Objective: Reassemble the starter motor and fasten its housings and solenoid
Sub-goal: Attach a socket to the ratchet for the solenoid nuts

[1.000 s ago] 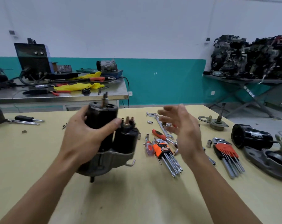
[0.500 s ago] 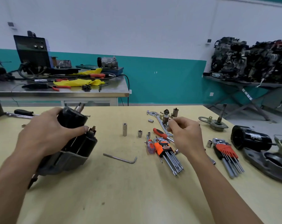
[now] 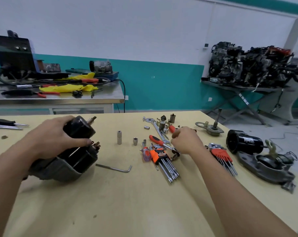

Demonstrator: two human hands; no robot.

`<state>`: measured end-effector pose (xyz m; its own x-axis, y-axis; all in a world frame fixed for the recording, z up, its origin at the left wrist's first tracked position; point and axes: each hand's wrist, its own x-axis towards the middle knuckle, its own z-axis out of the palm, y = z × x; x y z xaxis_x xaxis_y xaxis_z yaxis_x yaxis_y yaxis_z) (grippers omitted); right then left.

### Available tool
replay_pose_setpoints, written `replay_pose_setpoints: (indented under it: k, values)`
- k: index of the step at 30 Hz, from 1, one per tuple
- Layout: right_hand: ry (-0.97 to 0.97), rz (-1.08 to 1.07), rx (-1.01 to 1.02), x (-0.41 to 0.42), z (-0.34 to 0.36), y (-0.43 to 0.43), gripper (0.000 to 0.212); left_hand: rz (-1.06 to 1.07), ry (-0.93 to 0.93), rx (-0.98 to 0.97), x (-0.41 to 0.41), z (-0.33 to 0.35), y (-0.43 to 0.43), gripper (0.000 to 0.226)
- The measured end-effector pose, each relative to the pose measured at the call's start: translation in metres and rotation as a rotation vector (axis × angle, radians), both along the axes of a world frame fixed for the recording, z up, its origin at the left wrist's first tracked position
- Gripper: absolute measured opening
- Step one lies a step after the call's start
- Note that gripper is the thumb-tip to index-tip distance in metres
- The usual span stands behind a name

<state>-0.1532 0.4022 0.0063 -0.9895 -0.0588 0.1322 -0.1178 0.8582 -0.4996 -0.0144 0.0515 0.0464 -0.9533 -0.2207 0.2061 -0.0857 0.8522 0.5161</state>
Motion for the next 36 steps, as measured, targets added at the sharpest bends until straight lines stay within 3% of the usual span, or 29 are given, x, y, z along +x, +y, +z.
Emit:
replay_pose_setpoints:
  k: [2,9,15,19,21,26,33,36]
  values:
    - [0.027,0.037,0.133,-0.003,-0.001,-0.007,0.02,-0.039,-0.027,-0.039,-0.01,0.001,0.003,0.056]
    - [0.011,0.1,0.205,-0.01,-0.016,-0.009,0.027,-0.243,-0.194,-0.133,-0.031,0.007,0.015,0.058]
    - [-0.027,0.132,0.305,-0.01,-0.016,-0.01,0.019,-0.244,-0.29,-0.143,-0.039,0.008,0.014,0.058]
    - [0.068,0.039,0.097,-0.011,-0.012,0.001,0.018,-0.231,-0.531,-0.208,-0.043,0.004,0.015,0.063]
    - [0.166,0.02,-0.022,-0.01,-0.008,0.003,0.017,-0.24,-0.565,-0.208,-0.04,0.002,0.011,0.059]
    - [0.353,0.102,-0.239,0.009,0.001,-0.008,0.021,-0.286,-0.522,-0.208,-0.03,0.002,0.013,0.057]
    - [0.515,0.317,-0.452,0.053,0.006,-0.048,0.016,-0.193,-0.528,-0.275,-0.035,0.005,0.025,0.06]
    - [0.518,0.356,-0.537,0.06,0.004,-0.059,0.01,-0.179,-0.356,-0.281,-0.03,0.015,0.039,0.052]
